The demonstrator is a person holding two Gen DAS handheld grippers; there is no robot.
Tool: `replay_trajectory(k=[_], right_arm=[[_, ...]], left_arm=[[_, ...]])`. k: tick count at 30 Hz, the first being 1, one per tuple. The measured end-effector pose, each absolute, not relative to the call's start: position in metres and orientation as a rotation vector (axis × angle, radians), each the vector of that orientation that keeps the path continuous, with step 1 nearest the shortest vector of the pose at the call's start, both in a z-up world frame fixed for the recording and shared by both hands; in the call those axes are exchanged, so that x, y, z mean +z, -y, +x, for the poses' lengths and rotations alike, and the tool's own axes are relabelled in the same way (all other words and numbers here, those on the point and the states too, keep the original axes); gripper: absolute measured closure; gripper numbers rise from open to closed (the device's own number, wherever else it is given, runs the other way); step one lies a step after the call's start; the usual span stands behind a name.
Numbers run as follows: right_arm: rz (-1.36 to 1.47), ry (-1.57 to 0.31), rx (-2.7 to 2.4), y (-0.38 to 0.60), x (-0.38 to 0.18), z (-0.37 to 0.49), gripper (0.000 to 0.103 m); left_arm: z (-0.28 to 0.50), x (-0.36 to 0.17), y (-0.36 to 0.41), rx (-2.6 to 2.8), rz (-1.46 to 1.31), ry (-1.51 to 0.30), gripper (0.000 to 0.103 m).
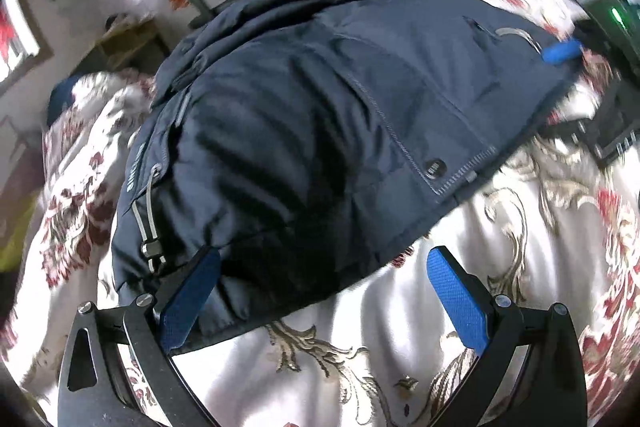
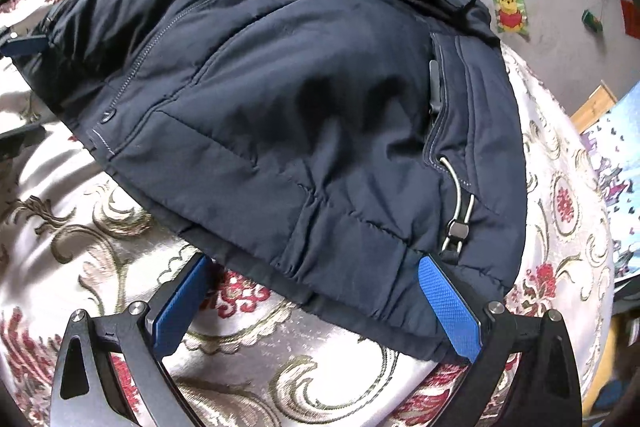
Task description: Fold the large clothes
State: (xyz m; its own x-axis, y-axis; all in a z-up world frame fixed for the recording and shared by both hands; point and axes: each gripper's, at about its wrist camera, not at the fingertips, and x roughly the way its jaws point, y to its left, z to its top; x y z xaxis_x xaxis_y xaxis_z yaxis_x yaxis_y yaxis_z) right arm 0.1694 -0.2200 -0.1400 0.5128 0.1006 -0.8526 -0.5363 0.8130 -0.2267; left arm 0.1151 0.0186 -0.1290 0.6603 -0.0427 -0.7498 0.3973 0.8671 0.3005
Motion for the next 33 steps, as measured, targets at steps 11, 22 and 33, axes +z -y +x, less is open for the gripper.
replay_trajectory(k=[11, 22, 33], right_arm=[[-0.607, -0.845, 0.334, 0.204, -0.140, 0.169, 0.001], [-0.483, -0.825, 0.397, 0.212, -0.114, 0.172, 0.071], [-0.345, -0.738, 0.424, 0.219, -0.049, 0.186, 0.088]], left_arm=[[0.121, -0.156, -0.001, -0.237, 0.625, -0.805, 0.002], [0.112, -0.156, 0.004, -0.211, 0.665, -0.745, 0.002], [0.121, -0.160, 0.003, 0.004, 0.796, -0.628, 0.002]])
